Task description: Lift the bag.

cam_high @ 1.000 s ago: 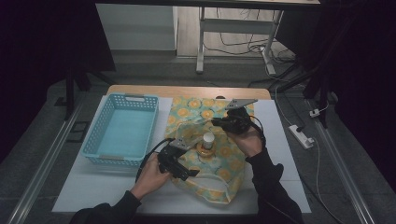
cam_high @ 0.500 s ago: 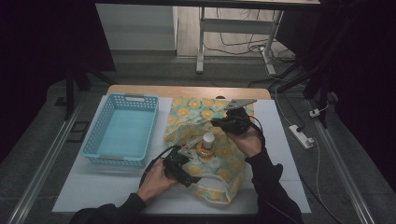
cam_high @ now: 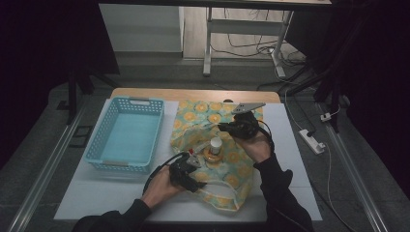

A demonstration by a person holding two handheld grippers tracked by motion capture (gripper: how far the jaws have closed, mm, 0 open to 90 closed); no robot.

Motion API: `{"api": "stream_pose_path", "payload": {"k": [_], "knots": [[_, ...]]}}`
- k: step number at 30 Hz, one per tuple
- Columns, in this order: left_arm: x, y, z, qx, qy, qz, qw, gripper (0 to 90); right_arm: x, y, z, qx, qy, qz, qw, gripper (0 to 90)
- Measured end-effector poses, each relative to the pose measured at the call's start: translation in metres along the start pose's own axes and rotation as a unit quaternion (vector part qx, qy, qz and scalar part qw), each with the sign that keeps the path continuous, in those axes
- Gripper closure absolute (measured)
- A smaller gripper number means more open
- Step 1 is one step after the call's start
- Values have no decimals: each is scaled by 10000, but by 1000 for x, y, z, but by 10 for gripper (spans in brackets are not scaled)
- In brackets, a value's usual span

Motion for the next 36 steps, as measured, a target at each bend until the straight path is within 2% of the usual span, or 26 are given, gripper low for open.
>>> {"api": "stream_pose_path", "payload": {"k": [5, 9, 12, 16, 19, 25, 29, 36], "knots": [[-4, 1, -2, -51, -23, -14, 10000, 572, 1, 0, -1, -11, 11, -20, 10000, 900], [-4, 3, -3, -182, -162, -59, 9997, 802, 1, -1, 0, 1, 12, -27, 10000, 900], [-3, 5, -2, -225, -193, -118, 9995, 879, 1, -1, 0, -11, 33, -36, 10000, 900], [-4, 8, -1, -658, -178, -184, 9975, 889, 2, -1, 0, 2, 52, -48, 10000, 900], [-6, 10, 0, -629, -35, -154, 9979, 891, 2, -1, 0, 9, 57, -57, 10000, 900], [-16, 18, 3, -702, -177, 103, 9973, 891, 0, -1, -1, -31, 73, -78, 9999, 900], [-22, 22, 3, -715, -251, 152, 9970, 891, -2, 3, -3, -45, 93, -56, 9999, 900], [-35, 29, -1, -887, -392, 213, 9951, 893, -5, 9, -7, -69, 191, -48, 9998, 900]]}}
Point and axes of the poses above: each handheld gripper's, and its own axes: x roughly forward along the jaws, y roughly out of its top, z roughly to its right, the point moved 5 cm from there along x, roughly forward along the jaws, and after that the axes turned 5 degrees about -y, right-handed, at the moved point
